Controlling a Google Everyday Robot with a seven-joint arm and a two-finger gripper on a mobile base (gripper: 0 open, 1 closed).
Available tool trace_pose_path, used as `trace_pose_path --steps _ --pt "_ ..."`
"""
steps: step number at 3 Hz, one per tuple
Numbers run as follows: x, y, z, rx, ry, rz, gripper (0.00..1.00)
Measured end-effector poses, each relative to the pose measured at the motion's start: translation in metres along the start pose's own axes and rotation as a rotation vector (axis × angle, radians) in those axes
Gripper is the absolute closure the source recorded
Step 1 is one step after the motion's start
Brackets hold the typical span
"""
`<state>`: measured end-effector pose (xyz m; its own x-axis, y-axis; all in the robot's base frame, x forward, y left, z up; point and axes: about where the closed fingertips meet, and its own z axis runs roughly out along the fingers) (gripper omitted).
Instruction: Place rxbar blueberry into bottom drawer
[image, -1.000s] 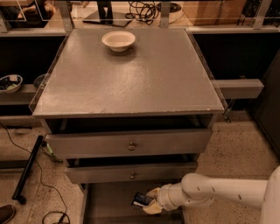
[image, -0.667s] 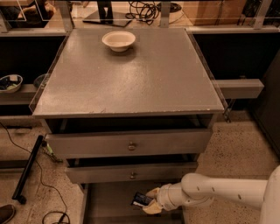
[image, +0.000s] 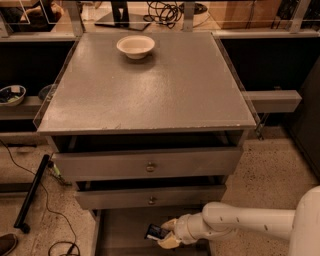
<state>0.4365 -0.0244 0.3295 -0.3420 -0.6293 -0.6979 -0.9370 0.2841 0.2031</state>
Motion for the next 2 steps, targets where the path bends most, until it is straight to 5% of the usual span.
trace_pose_path --steps 1,2 --pt "0.0041 0.0094 0.0447 -0.053 -0.013 0.009 1.00" --pt "0.0067 0.0086 0.0492 -0.054 -0.015 0.017 1.00"
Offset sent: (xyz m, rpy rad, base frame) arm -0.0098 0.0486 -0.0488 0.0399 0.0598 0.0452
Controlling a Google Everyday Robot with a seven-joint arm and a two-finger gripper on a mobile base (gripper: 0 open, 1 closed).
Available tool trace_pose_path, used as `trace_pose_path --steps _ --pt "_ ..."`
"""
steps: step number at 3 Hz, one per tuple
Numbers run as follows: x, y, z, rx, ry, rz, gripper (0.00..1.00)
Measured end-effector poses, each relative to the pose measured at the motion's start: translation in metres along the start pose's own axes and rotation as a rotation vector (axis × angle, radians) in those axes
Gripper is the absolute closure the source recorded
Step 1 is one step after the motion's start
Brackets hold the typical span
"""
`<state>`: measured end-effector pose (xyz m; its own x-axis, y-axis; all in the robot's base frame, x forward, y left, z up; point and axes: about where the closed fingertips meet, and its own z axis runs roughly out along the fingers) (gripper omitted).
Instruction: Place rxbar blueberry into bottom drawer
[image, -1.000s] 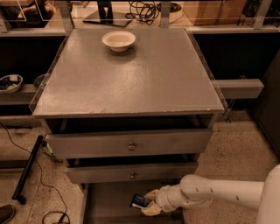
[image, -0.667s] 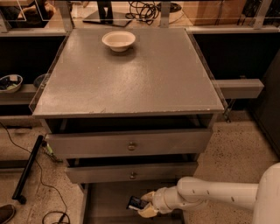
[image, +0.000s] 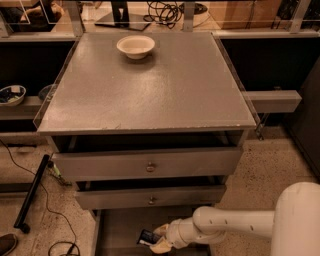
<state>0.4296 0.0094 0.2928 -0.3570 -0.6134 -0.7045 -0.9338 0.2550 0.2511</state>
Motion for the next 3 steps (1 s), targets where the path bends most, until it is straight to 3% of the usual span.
trace_pose_path --steps 2,3 --pt "0.019 -0.011 0.041 -0.014 -0.022 0.061 1.00" --pt "0.020 -0.012 0.043 -0.014 -0.024 0.066 1.00"
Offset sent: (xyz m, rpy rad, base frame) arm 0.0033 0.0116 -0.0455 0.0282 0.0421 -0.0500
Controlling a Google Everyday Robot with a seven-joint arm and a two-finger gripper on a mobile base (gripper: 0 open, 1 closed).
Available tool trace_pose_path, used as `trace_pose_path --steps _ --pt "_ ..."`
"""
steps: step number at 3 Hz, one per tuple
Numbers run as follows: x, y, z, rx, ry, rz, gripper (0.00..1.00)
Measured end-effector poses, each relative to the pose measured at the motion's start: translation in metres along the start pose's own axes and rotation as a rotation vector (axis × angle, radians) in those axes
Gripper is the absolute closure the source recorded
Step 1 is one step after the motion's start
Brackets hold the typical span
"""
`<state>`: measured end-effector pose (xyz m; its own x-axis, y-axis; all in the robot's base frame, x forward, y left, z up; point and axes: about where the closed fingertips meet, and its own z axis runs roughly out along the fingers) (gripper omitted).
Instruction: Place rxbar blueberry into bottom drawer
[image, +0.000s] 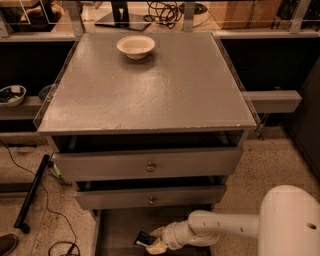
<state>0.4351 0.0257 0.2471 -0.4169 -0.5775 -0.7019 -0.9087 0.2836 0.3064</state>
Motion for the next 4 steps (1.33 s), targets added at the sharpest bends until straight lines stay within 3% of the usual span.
trace_pose_path --steps 1,2,4 --pt "0.004 -0.004 0.007 -0.001 -0.007 0.018 1.00" --pt "0.010 -0.033 0.028 0.014 -0.057 0.049 1.00" --pt "0.023 -0.037 0.051 -0.003 -0.045 0.062 1.00"
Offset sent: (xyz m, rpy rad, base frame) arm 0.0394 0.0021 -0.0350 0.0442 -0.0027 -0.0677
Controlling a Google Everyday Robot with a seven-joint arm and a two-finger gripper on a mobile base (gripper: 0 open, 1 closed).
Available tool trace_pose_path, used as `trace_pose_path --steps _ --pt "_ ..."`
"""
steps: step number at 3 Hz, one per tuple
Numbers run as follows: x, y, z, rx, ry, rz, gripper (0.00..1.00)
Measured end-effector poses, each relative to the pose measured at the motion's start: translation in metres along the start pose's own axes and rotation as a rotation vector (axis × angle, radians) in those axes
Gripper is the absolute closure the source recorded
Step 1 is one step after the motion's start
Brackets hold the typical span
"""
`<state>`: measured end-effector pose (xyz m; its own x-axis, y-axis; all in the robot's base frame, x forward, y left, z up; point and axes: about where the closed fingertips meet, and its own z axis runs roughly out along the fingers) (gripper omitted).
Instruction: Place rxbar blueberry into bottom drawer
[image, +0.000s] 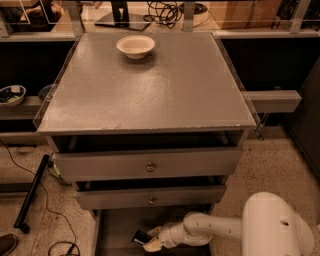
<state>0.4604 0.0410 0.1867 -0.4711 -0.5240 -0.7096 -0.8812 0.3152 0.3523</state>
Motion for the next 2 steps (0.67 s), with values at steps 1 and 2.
trace_pose_path --steps 1,2 --pt "0.005 -0.005 0.007 -0.001 0.008 0.001 1.00" --pt "0.017 -0.005 0.015 -0.005 0.011 0.011 1.00"
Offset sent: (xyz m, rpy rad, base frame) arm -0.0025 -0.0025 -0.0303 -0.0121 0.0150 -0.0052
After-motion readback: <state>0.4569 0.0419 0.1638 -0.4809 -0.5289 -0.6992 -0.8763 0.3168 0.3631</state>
